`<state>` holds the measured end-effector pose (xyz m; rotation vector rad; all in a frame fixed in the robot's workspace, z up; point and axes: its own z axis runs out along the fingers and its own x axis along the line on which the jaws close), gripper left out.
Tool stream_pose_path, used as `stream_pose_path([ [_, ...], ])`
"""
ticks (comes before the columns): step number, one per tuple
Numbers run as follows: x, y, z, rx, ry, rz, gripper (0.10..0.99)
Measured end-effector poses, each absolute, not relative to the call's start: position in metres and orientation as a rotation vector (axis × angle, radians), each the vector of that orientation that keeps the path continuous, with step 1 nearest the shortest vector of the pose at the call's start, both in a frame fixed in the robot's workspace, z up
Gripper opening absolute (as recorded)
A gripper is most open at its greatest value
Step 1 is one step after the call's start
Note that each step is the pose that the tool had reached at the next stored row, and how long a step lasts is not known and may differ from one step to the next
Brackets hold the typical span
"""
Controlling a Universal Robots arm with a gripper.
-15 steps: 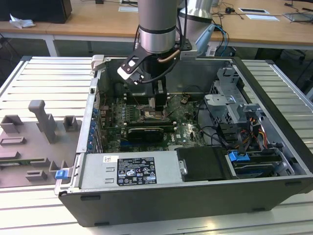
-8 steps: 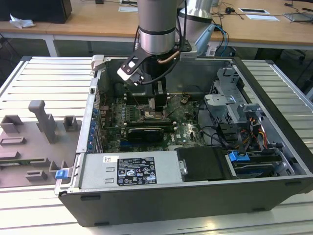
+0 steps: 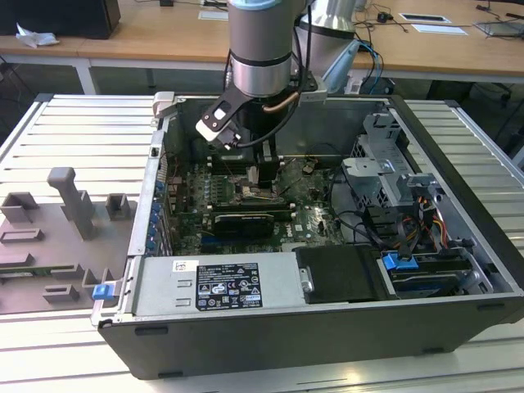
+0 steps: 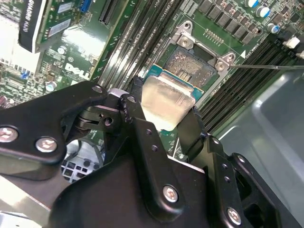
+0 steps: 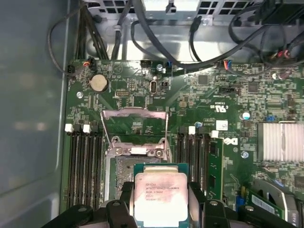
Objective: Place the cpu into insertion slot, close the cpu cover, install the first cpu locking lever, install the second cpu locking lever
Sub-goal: 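Place the cpu into insertion slot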
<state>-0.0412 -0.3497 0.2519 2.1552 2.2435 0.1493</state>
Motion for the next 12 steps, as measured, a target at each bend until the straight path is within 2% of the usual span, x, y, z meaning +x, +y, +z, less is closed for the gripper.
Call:
stream_pose_path([
  [12, -0.047, -0.334, 0.232, 2.165, 2.234, 0.150, 0.541],
])
